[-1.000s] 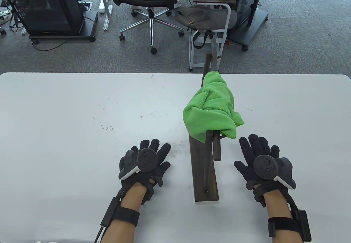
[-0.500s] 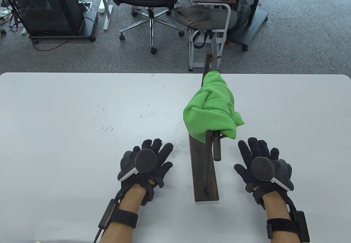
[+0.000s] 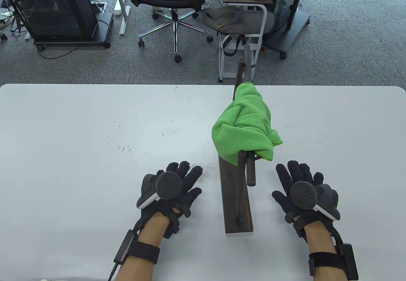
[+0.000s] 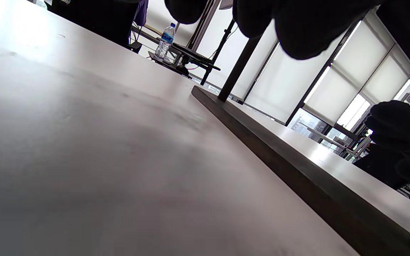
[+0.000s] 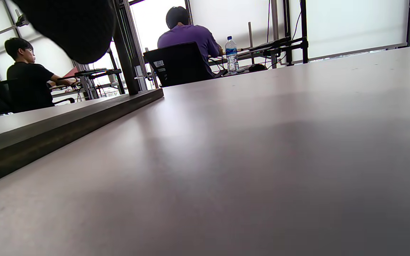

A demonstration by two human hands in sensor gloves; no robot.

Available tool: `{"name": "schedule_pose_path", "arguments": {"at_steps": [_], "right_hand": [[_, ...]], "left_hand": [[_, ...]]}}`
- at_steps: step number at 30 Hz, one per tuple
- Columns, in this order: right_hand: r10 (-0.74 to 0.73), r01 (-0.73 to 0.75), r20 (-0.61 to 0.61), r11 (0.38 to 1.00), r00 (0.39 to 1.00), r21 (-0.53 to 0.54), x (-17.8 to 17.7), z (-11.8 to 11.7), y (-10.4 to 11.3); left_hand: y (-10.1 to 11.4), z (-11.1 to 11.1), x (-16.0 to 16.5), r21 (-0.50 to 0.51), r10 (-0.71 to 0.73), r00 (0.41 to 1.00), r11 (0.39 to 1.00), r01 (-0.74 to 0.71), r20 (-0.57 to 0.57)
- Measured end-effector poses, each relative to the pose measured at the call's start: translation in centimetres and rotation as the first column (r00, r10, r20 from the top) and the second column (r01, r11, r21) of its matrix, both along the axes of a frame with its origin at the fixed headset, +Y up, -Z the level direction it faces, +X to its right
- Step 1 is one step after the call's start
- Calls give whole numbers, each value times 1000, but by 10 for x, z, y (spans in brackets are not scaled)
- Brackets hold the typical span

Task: Hang square towel on desktop hanging rack

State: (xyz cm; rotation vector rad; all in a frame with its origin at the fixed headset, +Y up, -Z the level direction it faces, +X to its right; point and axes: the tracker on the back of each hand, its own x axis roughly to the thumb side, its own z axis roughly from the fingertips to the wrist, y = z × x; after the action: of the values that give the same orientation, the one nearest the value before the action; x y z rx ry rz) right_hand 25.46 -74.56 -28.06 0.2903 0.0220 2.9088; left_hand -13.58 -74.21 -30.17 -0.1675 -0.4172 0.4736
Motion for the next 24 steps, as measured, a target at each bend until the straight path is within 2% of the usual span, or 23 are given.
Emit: {"name": "schedule_pose_path", "arguments": {"at_steps": [8,24], "right_hand": [[2,-2,0,1000,1000,-11,0,-1,-2],[-22,22,2,1000,1000,-19,2,-2,-3]], "left_hand": [[-7,-2,0,-42,-12,1000,999,12,5],[-6,-2,-1,-58,-4,1000,998,4,5]]}}
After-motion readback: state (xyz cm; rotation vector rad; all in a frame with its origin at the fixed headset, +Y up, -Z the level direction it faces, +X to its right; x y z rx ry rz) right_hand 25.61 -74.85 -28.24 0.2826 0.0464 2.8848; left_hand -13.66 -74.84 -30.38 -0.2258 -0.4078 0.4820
